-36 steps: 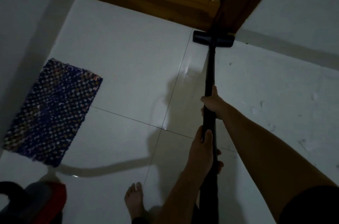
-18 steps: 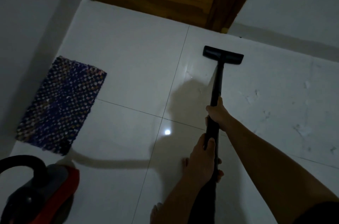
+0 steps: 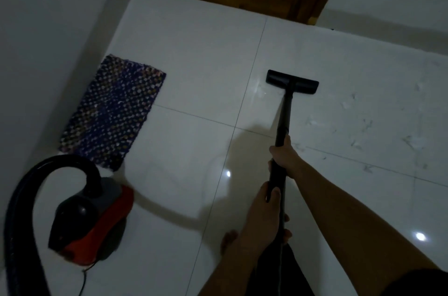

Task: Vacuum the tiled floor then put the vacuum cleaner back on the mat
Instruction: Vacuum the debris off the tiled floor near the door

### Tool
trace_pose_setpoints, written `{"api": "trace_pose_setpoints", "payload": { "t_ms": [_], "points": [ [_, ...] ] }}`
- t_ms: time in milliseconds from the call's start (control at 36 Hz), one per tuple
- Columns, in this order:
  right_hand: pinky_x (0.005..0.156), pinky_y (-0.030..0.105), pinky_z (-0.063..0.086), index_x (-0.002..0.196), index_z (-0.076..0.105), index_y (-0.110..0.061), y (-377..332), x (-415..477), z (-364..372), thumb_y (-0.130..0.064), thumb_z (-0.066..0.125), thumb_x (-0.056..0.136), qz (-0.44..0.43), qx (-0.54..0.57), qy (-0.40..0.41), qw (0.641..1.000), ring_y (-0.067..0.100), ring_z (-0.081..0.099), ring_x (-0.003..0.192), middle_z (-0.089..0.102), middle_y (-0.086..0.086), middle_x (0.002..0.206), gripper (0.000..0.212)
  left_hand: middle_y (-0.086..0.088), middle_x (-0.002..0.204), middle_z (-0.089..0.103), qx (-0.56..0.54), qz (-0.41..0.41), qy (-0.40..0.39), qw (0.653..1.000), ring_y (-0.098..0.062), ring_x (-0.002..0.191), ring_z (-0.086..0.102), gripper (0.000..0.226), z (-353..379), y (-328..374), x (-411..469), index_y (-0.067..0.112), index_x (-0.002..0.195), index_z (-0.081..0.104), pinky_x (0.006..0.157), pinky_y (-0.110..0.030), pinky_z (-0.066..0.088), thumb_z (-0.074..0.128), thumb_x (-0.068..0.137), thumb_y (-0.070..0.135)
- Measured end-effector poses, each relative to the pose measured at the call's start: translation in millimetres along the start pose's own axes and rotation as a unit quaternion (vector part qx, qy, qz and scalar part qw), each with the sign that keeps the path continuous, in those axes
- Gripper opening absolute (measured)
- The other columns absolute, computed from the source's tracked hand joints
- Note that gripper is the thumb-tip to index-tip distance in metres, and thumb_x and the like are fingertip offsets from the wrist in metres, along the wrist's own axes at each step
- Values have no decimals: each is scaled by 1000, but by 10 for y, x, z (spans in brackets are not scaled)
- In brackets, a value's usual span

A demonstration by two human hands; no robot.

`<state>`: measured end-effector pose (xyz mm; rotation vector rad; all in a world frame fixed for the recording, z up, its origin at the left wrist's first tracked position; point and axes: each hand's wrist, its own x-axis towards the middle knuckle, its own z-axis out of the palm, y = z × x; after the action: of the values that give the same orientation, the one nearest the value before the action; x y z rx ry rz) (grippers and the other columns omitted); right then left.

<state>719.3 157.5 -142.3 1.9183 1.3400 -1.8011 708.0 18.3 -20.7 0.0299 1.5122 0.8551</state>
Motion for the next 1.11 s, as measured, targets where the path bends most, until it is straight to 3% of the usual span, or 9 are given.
{"api": "trace_pose_setpoints", "payload": {
  "t_ms": [250, 361, 500, 583, 778, 917, 1111],
  "points": [
    [49, 33, 47, 150, 0, -39, 307, -325, 329, -8, 42, 93, 3, -15, -19, 1000, 24, 53, 52, 54, 21, 97, 77, -6, 67, 53, 9, 10, 40, 999, -6, 35, 49, 34, -136, -369, -358, 19, 130, 45, 35, -15, 39, 33, 102, 31],
    [56, 37, 51, 150, 0, -38, 374, -431, 469, -7, 42, 93, 1, -21, -33, 999, 24, 54, 55, 54, 21, 98, 78, -5, 66, 54, 11, 14, 65, 998, -11, 46, 50, 33, -196, -493, -453, 16, 128, 47, 41, -21, 42, 34, 101, 30],
    [68, 41, 54, 150, -5, -39, 501, -568, 644, -9, 43, 94, 5, -30, -46, 998, 25, 55, 58, 55, 21, 98, 80, -6, 67, 53, -17, 8, 62, 998, -15, 46, 48, 26, -290, -706, -577, 25, 121, 48, 52, -28, 43, 34, 100, 33],
    [65, 40, 54, 150, -5, -38, 583, -663, 745, -9, 43, 95, 7, -27, -47, 999, 25, 55, 57, 55, 21, 96, 79, -7, 73, 52, -3, 18, 65, 998, -18, 52, 48, 23, -353, -843, -638, 28, 117, 49, 62, -35, 42, 35, 100, 35],
    [54, 35, 50, 151, -5, -37, 730, -825, 972, -9, 42, 94, 2, -26, -37, 999, 24, 54, 54, 55, 17, 87, 79, -5, 73, 53, 14, 20, 60, 998, -18, 51, 49, 32, -556, -1055, -753, 24, 127, 47, 57, -32, 43, 34, 100, 35],
    [46, 30, 46, 151, 0, -35, 823, -959, 1127, -11, 42, 94, -6, -27, -20, 999, 22, 53, 51, 56, 15, 84, 75, -5, 75, 53, 37, 30, 62, 997, -20, 54, 49, 33, -682, -1163, -865, 22, 129, 46, 63, -37, 44, 33, 101, 34],
    [44, 29, 44, 151, 9, -32, 952, -1129, 1227, -10, 43, 94, -9, -25, 5, 1000, 21, 52, 49, 52, 10, 73, 70, -4, 72, 52, 26, 24, 52, 998, -17, 50, 48, 32, -767, -1326, -995, 26, 129, 46, 55, -31, 43, 33, 101, 32]
  ]
}}
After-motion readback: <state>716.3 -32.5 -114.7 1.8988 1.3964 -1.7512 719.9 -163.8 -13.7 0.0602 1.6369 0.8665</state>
